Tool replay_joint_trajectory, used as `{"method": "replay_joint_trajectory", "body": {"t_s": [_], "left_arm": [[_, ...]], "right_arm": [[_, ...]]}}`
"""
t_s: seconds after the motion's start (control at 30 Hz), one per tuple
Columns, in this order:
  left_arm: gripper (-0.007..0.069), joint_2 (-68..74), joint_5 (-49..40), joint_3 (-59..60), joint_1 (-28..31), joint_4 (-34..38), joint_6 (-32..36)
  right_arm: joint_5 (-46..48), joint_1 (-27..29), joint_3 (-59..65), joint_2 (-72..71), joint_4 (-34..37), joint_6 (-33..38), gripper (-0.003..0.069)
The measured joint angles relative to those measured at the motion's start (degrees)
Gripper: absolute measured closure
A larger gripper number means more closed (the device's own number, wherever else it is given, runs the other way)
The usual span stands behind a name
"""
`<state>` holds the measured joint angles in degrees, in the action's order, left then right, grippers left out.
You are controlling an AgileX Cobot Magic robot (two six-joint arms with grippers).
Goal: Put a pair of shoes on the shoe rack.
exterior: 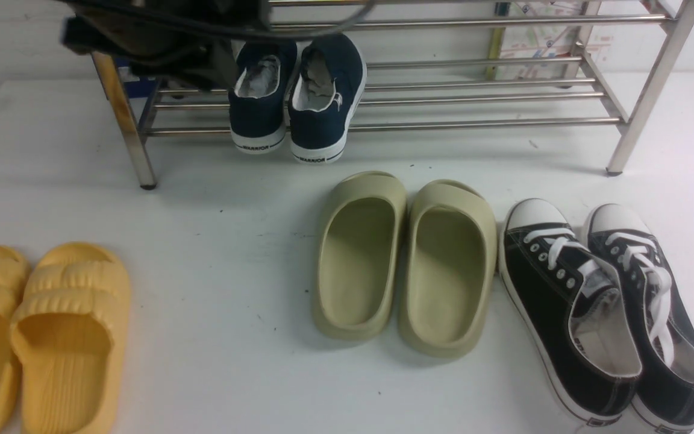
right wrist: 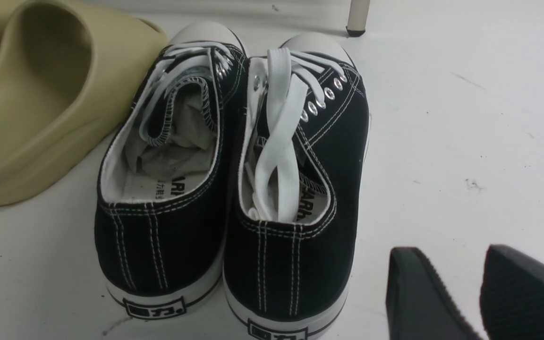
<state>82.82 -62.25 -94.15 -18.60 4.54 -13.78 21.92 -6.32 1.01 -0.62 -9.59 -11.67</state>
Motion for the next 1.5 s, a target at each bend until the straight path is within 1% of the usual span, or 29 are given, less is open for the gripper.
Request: {"method": "replay_joint_trajectory", "body": {"t_s": [0.03, 0.07, 0.1, 0.17, 0.2, 0.23, 0.27, 0.3, 0.33, 0.4, 0.43, 0.5, 0.63, 0.83, 0.93, 1.1, 1.17, 1.27, 1.3, 1.33, 1.37, 1.43, 1.5], "left_arm": [[0.0594, -3.8, 0.1, 2.6, 0.0, -0.8, -1.1], [0.061, -5.4, 0.1, 3.1, 0.0, -1.1, -1.6], [0.0638, -11.9, 0.3, 7.8, 0.0, -1.8, -3.1], [0.0638, -20.0, 1.2, 15.0, 0.0, -2.1, -5.0], [0.0638, -20.0, 1.2, 15.7, 0.0, -2.1, -5.0], [0.0638, -24.1, 1.9, 19.0, 0.0, -2.2, -5.8], [0.0638, -32.1, 3.6, 27.6, 0.0, -1.9, -6.8], [0.0638, -32.1, 3.6, 28.4, 0.0, -2.0, -6.8], [0.0638, -38.9, 5.3, 36.1, 0.0, -1.1, -7.2], [0.0638, -45.9, 7.5, 44.2, 0.0, 0.6, -7.2], [0.0638, -46.5, 7.7, 45.0, 0.0, 0.8, -7.2], [0.0638, -52.9, 11.2, 53.4, 0.0, 3.5, -7.2], [0.0638, -60.2, 14.2, 61.6, 0.0, 6.7, -7.4], [0.0638, -63.5, 12.1, 64.0, 0.0, 6.9, -7.4], [0.0638, -63.5, 11.9, 64.0, 0.0, 5.5, -7.4], [0.0638, -63.5, 15.3, 64.1, 0.0, 1.4, -7.4], [0.0638, -63.5, 17.5, 64.6, 0.0, -0.1, -7.4], [0.0638, -66.6, 28.2, 68.8, 0.7, -2.5, -7.4], [0.0638, -66.6, 28.2, 69.1, 0.9, -2.5, -7.4], [0.0638, -68.6, 31.2, 70.7, 1.7, -2.5, -7.4], [0.0638, -71.8, 35.1, 73.6, 3.6, -2.7, -7.4], [0.0638, -76.1, 39.8, 79.2, 7.5, -2.7, -7.4], [0.0638, -79.5, 41.8, 83.7, 9.8, -3.0, -7.4]], "right_arm": [[0.0, 0.0, 0.0, 0.0, 0.1, 0.0, 0.0413], [0.0, 0.0, 0.0, 0.0, 0.1, 0.0, 0.0413], [0.0, 0.0, 0.0, 0.0, 0.1, 0.0, 0.0413], [0.0, 0.0, 0.0, 0.0, 0.1, 0.0, 0.0413], [0.0, 0.0, 0.0, 0.0, 0.1, 0.0, 0.0413], [0.0, 0.0, 0.0, 0.0, 0.1, 0.0, 0.0413], [0.0, 0.0, 0.0, 0.0, 0.1, 0.0, 0.0413], [0.0, 0.0, 0.0, 0.0, 0.1, 0.0, 0.0413], [0.0, 0.0, 0.0, 0.0, 0.1, 0.0, 0.0413], [0.0, 0.0, 0.0, 0.0, 0.1, 0.0, 0.0413], [0.0, 0.0, 0.0, 0.0, 0.1, 0.0, 0.0413], [0.0, 0.0, 0.0, 0.0, 0.1, 0.0, 0.0413], [0.0, 0.0, 0.0, 0.0, 0.1, 0.0, 0.0413], [0.0, 0.0, 0.0, 0.0, 0.1, 0.0, 0.0413], [0.0, 0.0, 0.0, 0.0, 0.1, 0.0, 0.0413], [0.0, 0.0, 0.0, 0.0, 0.1, 0.0, 0.0413], [0.0, 0.0, 0.0, 0.0, 0.1, 0.0, 0.0413], [0.0, 0.0, 0.0, 0.0, 0.1, 0.0, 0.0413], [0.0, 0.0, 0.0, 0.0, 0.1, 0.0, 0.0413], [0.0, 0.0, 0.0, 0.0, 0.1, 0.0, 0.0413], [0.0, 0.0, 0.0, 0.0, 0.1, 0.0, 0.0413], [0.0, 0.0, 0.0, 0.0, 0.1, 0.0, 0.0413], [0.0, 0.0, 0.0, 0.0, 0.1, 0.0, 0.0413]]}}
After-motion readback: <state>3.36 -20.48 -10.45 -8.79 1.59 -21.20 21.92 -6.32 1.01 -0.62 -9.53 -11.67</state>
